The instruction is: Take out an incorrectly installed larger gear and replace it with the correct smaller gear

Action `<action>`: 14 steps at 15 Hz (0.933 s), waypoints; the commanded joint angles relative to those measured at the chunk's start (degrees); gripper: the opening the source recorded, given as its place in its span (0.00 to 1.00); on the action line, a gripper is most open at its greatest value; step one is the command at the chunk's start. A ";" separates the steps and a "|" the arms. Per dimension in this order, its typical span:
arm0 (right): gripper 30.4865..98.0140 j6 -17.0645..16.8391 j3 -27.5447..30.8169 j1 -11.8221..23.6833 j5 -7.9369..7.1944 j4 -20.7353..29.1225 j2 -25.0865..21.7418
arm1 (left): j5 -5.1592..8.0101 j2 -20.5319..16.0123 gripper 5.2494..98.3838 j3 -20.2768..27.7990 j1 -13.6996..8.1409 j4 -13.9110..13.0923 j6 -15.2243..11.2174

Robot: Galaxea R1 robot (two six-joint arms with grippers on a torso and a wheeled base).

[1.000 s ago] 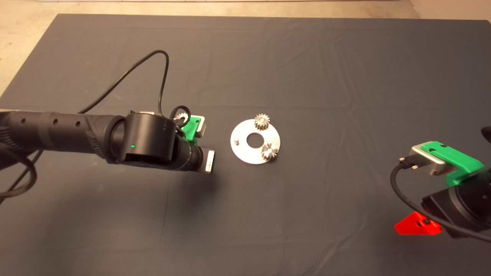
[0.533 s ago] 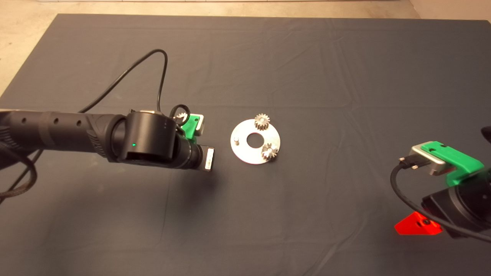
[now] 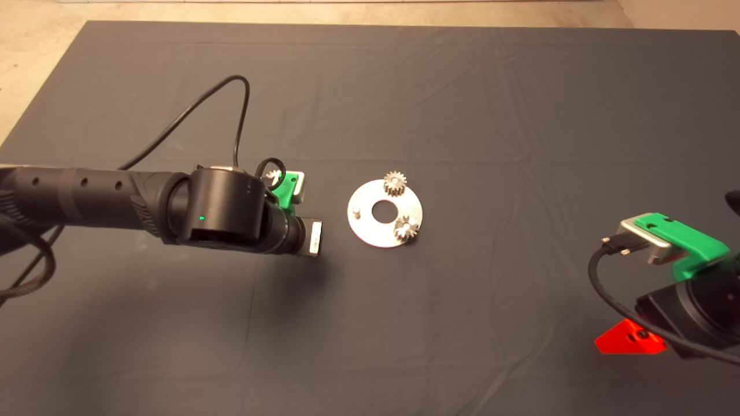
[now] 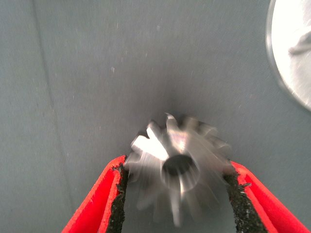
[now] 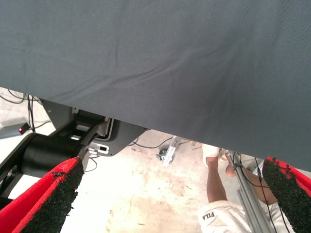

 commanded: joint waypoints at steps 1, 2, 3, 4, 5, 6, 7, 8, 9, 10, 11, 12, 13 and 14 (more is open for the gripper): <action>1.00 0.28 0.31 0.90 -7.18 -1.43 0.07 | 1.82 -0.06 0.46 0.39 -0.76 1.35 -0.54; 1.00 0.37 0.31 0.90 -7.18 -1.43 0.07 | 1.78 -0.15 0.46 0.32 -0.84 1.35 -0.63; 0.99 0.37 0.31 0.90 -7.18 -1.43 0.07 | 1.83 -0.06 0.46 0.48 -0.76 1.35 -0.49; 0.99 0.37 0.31 0.90 -7.18 -1.43 0.07 | 1.80 -0.06 0.50 0.48 -0.76 1.35 -0.37; 0.99 0.29 0.31 0.90 -7.18 -1.43 0.07 | 1.86 -0.15 0.52 0.30 -0.76 1.35 -0.55; 0.99 0.28 0.31 0.90 -7.18 -1.50 0.07 | 1.79 -0.24 0.52 -0.20 -0.85 1.35 -0.54; 0.99 0.32 0.31 0.90 -7.18 -1.43 0.07 | 1.87 -0.19 0.52 -1.39 -0.98 1.35 -0.15; 0.99 0.28 0.31 0.90 -7.18 -1.49 0.07 | 1.78 -0.32 0.55 -2.45 -1.02 1.35 -0.02; 1.00 0.30 0.25 0.90 -7.18 -1.43 0.07 | 1.78 -0.32 0.57 -4.01 -1.02 1.35 -0.02; 1.00 0.37 0.31 0.90 -7.18 -1.43 0.07 | 1.73 -0.15 0.57 -5.05 -1.02 1.35 -0.02; 1.00 0.28 0.31 0.90 -7.18 -1.43 -0.02 | 1.70 -0.23 0.60 -5.58 -1.11 1.35 -0.02; 1.00 0.36 0.31 0.90 -7.18 -1.43 -0.01 | 1.69 -0.24 0.63 -6.63 -1.11 1.35 0.07; 0.99 0.33 0.31 0.90 -7.18 -1.43 0.07 | 1.60 -0.15 0.63 -7.61 -1.11 1.35 -0.02; 0.99 0.29 0.31 0.90 -7.18 -1.43 0.06 | 1.43 0.03 0.63 -8.49 -1.11 1.35 0.07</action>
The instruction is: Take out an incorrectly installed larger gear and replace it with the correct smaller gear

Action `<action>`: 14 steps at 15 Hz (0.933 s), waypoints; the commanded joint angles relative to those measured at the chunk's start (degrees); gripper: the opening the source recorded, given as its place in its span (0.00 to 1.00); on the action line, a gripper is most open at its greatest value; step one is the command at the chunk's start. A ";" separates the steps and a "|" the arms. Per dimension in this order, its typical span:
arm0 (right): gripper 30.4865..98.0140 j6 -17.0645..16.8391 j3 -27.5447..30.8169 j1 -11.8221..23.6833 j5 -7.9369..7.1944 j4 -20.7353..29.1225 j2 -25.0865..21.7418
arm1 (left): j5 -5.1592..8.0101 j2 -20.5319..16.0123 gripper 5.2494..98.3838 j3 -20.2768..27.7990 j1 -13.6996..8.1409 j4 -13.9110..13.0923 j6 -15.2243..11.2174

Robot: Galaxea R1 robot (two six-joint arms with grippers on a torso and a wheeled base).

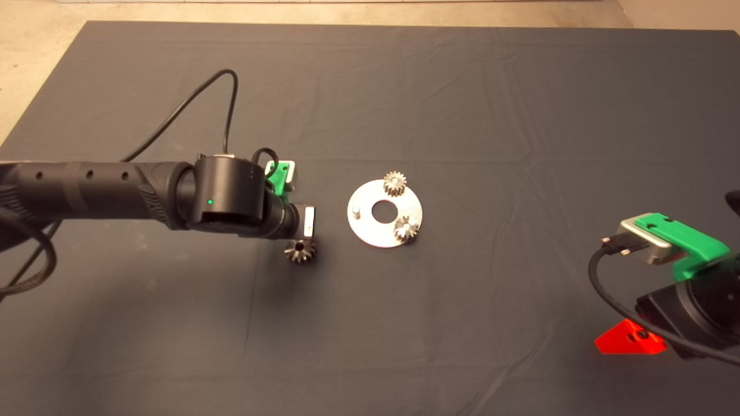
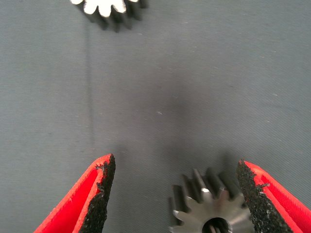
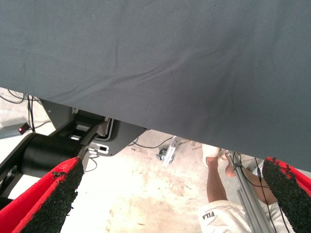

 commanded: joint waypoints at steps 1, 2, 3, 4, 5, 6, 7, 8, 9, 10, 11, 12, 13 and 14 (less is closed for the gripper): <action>1.00 0.28 0.31 0.90 -7.16 -1.43 -0.02 | 1.28 0.26 0.63 -2.67 -0.93 0.72 0.23; 0.99 0.31 0.31 0.90 -7.16 -1.43 0.06 | 1.07 0.26 0.66 -3.23 -1.02 0.72 1.00; 1.00 0.28 0.31 0.90 -7.16 -1.43 -0.02 | 0.49 0.35 0.68 -4.43 -1.02 0.72 1.46; 0.99 0.28 0.31 0.90 -7.16 -1.43 0.07 | -0.39 0.34 0.68 -5.48 -1.02 0.72 1.64; 1.00 0.28 0.31 0.90 -7.16 -1.47 0.02 | -0.92 0.44 0.69 -6.25 -1.02 0.72 2.13; 0.99 0.28 0.31 0.90 -7.16 -1.43 -0.01 | -1.03 0.44 0.72 -6.89 -1.02 0.72 2.69; 1.00 0.37 0.31 0.90 -7.16 -1.43 -0.02 | -1.36 0.44 0.73 -6.98 -1.02 0.72 2.61; 0.99 0.28 0.31 0.90 -7.16 -1.43 0.07 | -1.71 0.26 0.73 -7.07 -1.08 0.72 2.34; 1.00 0.28 0.31 0.90 -7.16 -1.43 0.07 | -1.84 0.52 0.73 -7.54 -1.05 0.72 2.69; 1.00 0.28 0.31 0.90 -7.16 -1.43 0.07 | -2.24 0.69 0.75 -8.39 -1.10 0.72 2.87; 1.00 0.28 0.31 0.90 -7.16 -1.43 0.07 | -2.91 0.61 0.78 -8.56 -1.11 0.72 2.87; 1.00 0.28 0.31 0.90 -7.16 -1.43 0.07 | -3.59 0.61 0.78 -8.67 -1.11 0.72 2.87; 0.99 0.28 0.31 0.90 -7.16 -1.43 0.07 | -4.09 0.78 0.78 -8.99 -1.11 0.72 2.95; 0.99 0.28 0.31 0.90 -7.16 -1.43 -0.02 | -4.09 1.05 0.78 -9.76 -1.11 0.72 2.96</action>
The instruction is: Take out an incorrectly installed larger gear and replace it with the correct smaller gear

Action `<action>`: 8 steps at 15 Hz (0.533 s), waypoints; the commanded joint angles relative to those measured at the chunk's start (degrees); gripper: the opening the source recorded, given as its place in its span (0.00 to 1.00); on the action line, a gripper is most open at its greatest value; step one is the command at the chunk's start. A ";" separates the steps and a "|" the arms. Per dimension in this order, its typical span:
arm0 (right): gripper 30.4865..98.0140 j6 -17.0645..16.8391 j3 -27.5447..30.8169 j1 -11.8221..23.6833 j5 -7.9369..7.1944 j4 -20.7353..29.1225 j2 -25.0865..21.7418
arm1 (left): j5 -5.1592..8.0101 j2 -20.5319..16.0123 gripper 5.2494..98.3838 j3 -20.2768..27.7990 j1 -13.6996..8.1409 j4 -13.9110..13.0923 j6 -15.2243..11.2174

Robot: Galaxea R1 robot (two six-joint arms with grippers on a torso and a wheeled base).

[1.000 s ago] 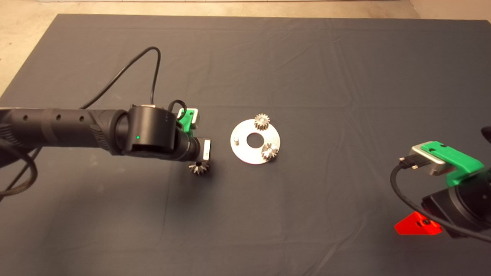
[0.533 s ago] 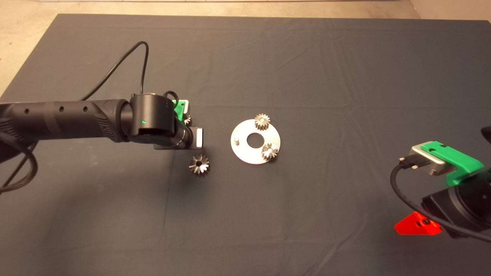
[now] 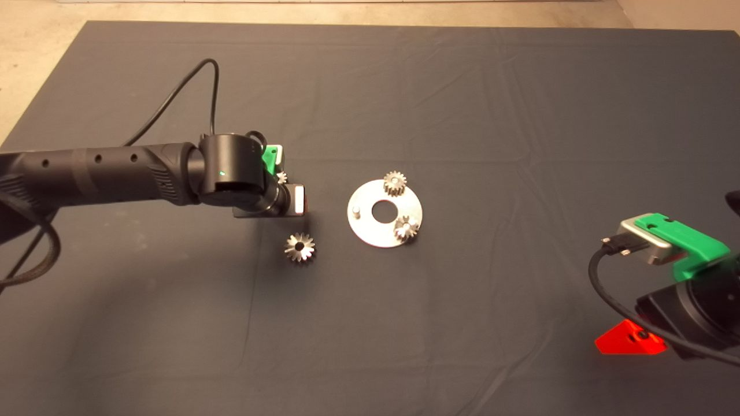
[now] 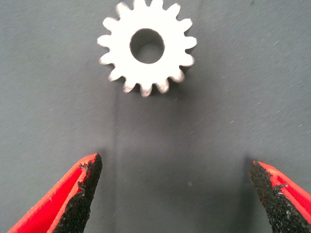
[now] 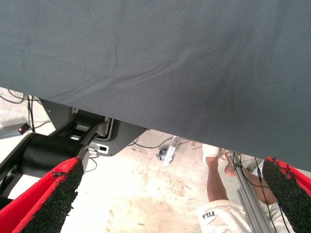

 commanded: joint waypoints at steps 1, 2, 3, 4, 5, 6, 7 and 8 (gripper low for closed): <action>1.00 0.37 0.26 0.90 -7.13 -1.43 0.00 | -0.26 0.27 0.78 -1.29 -0.82 0.70 0.16; 0.99 0.28 0.26 0.90 -7.13 -1.43 0.00 | -0.26 0.18 0.78 -1.34 -0.82 0.70 0.02; 0.99 0.37 0.26 0.90 -7.13 -1.43 0.00 | -0.26 0.01 0.78 -1.42 -0.82 0.70 -0.06; 0.99 0.37 0.26 0.90 -7.13 -1.43 0.00 | -0.26 -0.03 0.78 -1.42 -0.82 0.70 -0.03; 1.00 0.37 0.26 0.90 -7.13 -1.43 0.00 | -0.26 -0.17 0.78 -1.51 -0.82 0.79 0.03; 1.00 0.37 0.26 0.90 -7.13 -1.43 0.00 | -0.26 -0.19 0.78 -1.86 -0.82 0.79 0.11; 0.99 0.37 0.26 0.90 -7.13 -1.43 0.00 | -0.26 -0.12 0.78 -2.25 -0.82 0.79 0.20; 0.99 0.37 0.26 0.90 -7.13 -1.43 0.00 | -0.35 0.03 0.78 -2.75 -0.82 1.36 0.29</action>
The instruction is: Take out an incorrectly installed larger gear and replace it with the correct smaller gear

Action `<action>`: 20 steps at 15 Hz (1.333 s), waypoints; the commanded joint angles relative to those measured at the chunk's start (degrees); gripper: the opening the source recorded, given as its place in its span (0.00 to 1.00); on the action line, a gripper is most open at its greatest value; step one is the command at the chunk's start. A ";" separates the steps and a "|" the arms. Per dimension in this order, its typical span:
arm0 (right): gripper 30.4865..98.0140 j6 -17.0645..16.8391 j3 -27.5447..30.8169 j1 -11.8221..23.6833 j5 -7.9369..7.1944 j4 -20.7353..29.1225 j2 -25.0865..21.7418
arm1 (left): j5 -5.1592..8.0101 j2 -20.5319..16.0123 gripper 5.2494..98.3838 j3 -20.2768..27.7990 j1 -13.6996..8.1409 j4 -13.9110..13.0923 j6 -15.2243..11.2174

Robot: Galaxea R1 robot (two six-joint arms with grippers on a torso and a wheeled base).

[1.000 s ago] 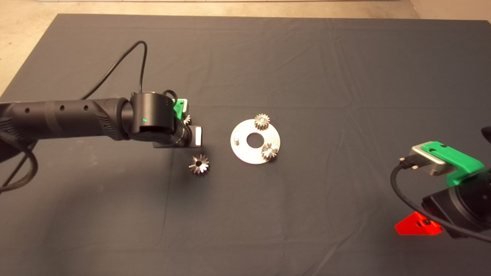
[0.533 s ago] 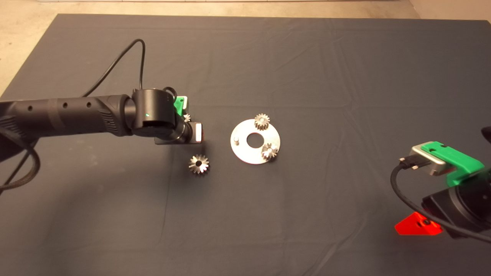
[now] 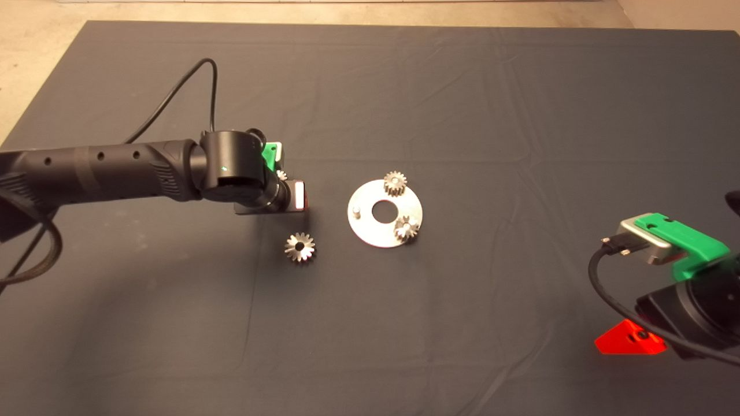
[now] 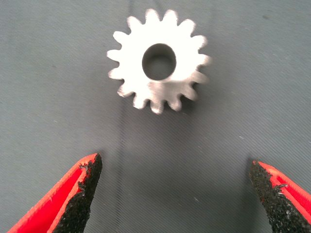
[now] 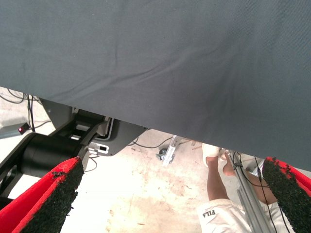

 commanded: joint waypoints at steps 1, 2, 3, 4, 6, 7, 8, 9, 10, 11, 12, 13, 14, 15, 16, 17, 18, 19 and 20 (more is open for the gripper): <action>1.00 0.35 0.26 0.90 -7.16 -1.43 0.00 | 0.15 0.24 0.78 -1.26 -0.82 2.34 0.71; 1.00 0.35 0.26 0.90 -7.16 -1.43 0.00 | -0.65 0.25 0.78 -2.38 -0.82 2.80 1.30; 0.99 0.35 0.26 0.90 -7.16 -1.43 -0.02 | -1.65 0.16 0.78 -3.77 -0.82 2.80 1.45; 1.00 0.35 0.26 0.90 -7.16 -1.43 -0.08 | -2.57 0.16 0.78 -4.78 -0.82 2.80 1.68; 1.00 0.35 0.26 0.82 -7.16 -1.43 0.00 | -4.79 -0.02 0.78 -5.49 -0.82 2.80 2.57; 0.99 0.35 0.26 0.82 -7.16 -1.43 -0.08 | -5.21 -0.02 0.78 -5.49 -0.82 2.80 2.65; 0.99 0.35 0.26 0.85 -7.16 -1.43 -0.05 | -5.21 -0.02 0.78 -5.72 -0.91 2.80 2.65; 1.00 0.35 0.26 0.81 -7.16 -1.43 -0.08 | -5.32 -0.02 0.78 -6.31 -0.91 2.80 2.67; 1.00 0.35 0.26 0.81 -7.16 -1.43 -0.08 | -5.56 -0.02 0.78 -6.72 -0.99 2.80 2.74; 1.00 0.35 0.26 0.81 -7.16 -1.43 -0.08 | -5.56 -0.10 0.78 -6.81 -1.09 2.80 2.74; 1.00 0.35 0.26 0.81 -7.16 -1.43 0.00 | -5.56 -0.19 0.78 -6.89 -1.18 2.80 2.97; 1.00 0.35 0.26 0.81 -7.16 -1.43 0.00 | -5.64 -0.10 0.78 -7.15 -1.18 2.80 3.53; 0.99 0.35 0.26 0.81 -7.16 -1.43 0.00 | -5.56 -0.19 0.78 -7.16 -1.18 2.80 3.62; 0.99 0.35 0.26 0.81 -7.16 -1.43 0.00 | -5.56 -0.28 0.78 -7.16 -1.26 2.75 3.71; 0.99 0.35 0.26 0.81 -7.16 -1.43 0.00 | -5.56 -0.28 0.78 -7.16 -1.26 2.80 3.71; 0.99 0.35 0.26 0.81 -7.16 -1.43 0.00 | -5.56 -0.28 0.78 -7.16 -1.26 2.80 3.95; 0.99 0.35 0.26 0.81 -7.16 -1.43 0.00 | -5.56 -0.28 0.78 -7.16 -1.53 2.80 4.23; 1.00 0.35 0.26 0.81 -7.16 -1.43 0.00 | -5.56 -0.36 0.78 -7.16 -1.62 2.80 4.24; 0.99 0.35 0.26 0.81 -7.16 -1.43 0.00 | -5.56 -0.37 0.78 -7.16 -1.70 2.80 4.24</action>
